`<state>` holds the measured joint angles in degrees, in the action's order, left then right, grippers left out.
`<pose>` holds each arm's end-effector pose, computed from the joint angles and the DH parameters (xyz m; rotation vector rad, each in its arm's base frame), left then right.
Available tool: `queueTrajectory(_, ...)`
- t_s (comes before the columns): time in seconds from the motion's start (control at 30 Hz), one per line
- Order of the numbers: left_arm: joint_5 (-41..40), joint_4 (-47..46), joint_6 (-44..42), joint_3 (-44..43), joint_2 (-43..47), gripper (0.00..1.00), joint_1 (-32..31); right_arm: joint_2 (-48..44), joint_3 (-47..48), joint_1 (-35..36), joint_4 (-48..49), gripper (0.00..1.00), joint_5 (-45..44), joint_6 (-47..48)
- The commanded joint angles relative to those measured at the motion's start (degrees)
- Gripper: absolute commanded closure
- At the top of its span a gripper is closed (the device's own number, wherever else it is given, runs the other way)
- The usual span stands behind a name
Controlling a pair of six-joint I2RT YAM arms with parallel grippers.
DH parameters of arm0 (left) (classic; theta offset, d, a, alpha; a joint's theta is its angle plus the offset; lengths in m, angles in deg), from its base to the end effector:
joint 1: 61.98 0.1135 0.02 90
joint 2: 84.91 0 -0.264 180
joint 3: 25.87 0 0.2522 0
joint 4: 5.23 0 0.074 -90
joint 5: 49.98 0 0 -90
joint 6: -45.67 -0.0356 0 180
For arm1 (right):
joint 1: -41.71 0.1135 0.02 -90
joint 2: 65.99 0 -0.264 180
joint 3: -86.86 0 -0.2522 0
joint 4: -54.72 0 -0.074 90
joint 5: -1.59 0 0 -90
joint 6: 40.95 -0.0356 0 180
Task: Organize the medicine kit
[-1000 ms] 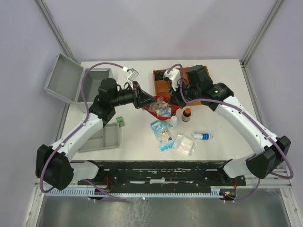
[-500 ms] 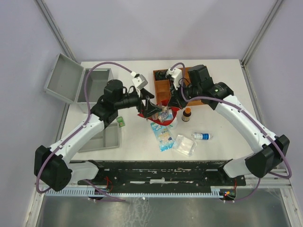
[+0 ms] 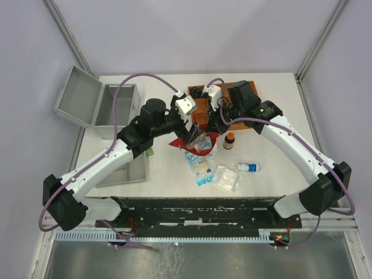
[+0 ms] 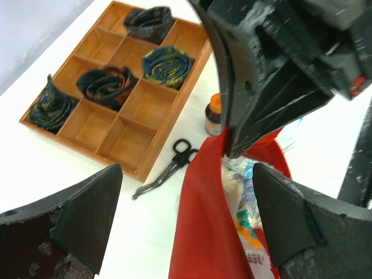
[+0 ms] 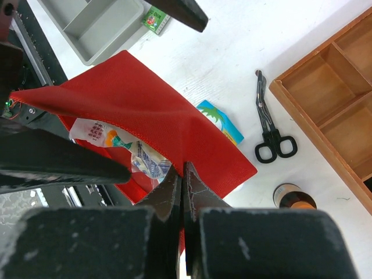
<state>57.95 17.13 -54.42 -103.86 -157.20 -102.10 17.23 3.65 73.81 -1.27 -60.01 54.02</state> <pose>0.2177 -0.1978 0.3591 1.0005 1.6134 -0.6510 0.2551 0.1800 0.3638 -0.9841 2.1201 0.8116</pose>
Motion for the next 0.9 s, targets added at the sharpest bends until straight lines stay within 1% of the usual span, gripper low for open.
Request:
queueTrajectory(0.0, -9.6, 2.8, -5.9, -2.7, -1.2, 0.01, -1.3, -1.2, 0.0, -0.1, 3.1, 0.99, 0.6, -0.1)
queueTrajectory(0.13, -12.7, 3.4, -7.7, -1.9, -1.0, 0.00, -1.9, -1.9, -0.8, -0.2, 4.0, 0.99, -0.4, -0.4)
queueTrajectory(0.2, -15.1, 3.3, -9.2, -1.3, -1.0, 0.02, -2.3, -2.5, -1.1, -0.2, 4.5, 0.99, 0.0, -0.8)
queueTrajectory(0.3, -18.8, 3.1, -11.4, -0.5, -1.3, 0.03, -3.0, -3.0, -1.4, -0.2, 5.5, 0.99, 2.1, -1.6)
queueTrajectory(0.53, -24.2, 0.7, -17.2, 2.2, -1.8, 0.02, -6.0, -4.3, -3.3, -0.1, 9.6, 0.99, 6.9, -5.2)
queueTrajectory(0.67, -27.3, -0.5, -19.8, 3.7, -2.1, 0.02, -6.5, -4.8, -3.9, -0.6, 11.2, 1.00, 8.5, -7.2)
queueTrajectory(0.77, -30.5, -2.3, -22.1, 5.3, -1.9, 0.01, -6.9, -4.7, -4.1, -0.9, 11.2, 1.00, 8.9, -7.3)
queueTrajectory(0.87, -32.4, -3.0, -23.6, 5.5, -1.9, 0.01, -7.0, -4.1, -4.5, -0.9, 10.7, 1.00, 7.2, -6.6)
